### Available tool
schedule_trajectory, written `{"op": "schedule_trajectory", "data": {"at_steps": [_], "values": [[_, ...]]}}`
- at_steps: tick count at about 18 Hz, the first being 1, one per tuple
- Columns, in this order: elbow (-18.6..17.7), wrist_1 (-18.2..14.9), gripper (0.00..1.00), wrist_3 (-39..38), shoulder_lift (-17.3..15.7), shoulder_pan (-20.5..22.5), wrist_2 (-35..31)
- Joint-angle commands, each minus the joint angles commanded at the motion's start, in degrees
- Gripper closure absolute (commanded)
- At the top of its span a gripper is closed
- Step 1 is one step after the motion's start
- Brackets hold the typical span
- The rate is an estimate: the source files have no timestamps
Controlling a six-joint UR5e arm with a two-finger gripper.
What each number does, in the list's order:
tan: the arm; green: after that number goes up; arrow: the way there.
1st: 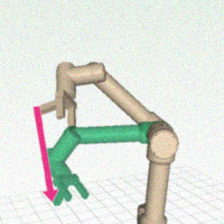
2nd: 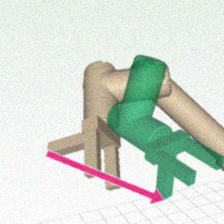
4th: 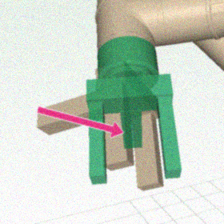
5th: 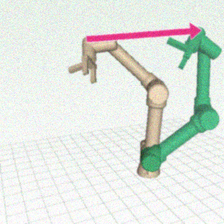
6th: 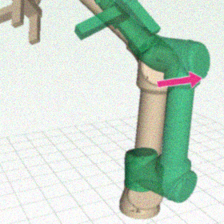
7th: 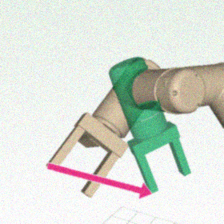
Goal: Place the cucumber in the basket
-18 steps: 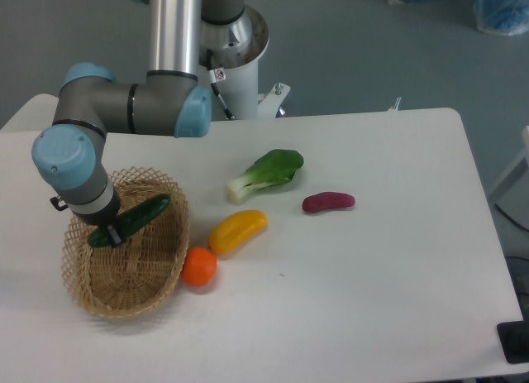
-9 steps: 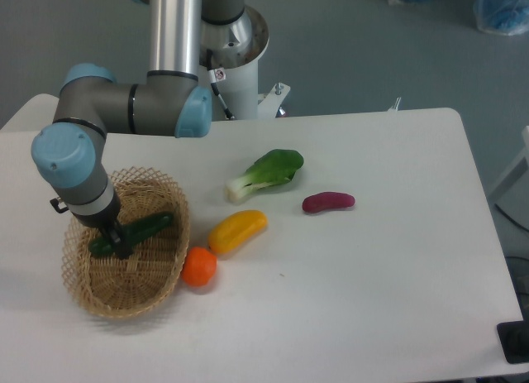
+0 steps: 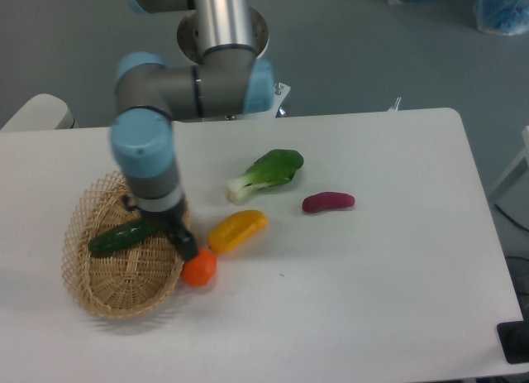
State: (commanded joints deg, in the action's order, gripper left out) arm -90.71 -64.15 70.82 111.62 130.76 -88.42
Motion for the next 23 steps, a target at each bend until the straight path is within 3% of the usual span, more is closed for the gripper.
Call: {"op": "schedule_trajectory", "data": {"at_steps": [2, 5, 13, 18, 23], "values": [[2.8, -2.4, 0.0, 3.7, 1.1, 2.5, 0.1], [8.6, -5.7, 0.0, 5.0, 5.6, 4.7, -0.1], [17.2, -6.0, 0.0, 13.3, 13.5, 12.0, 0.0], [18.7, -6.5, 0.0, 22.7, 15.1, 16.2, 0.0], [19.9, -6.1, 0.0, 23.0, 17.2, 16.4, -0.2]]}}
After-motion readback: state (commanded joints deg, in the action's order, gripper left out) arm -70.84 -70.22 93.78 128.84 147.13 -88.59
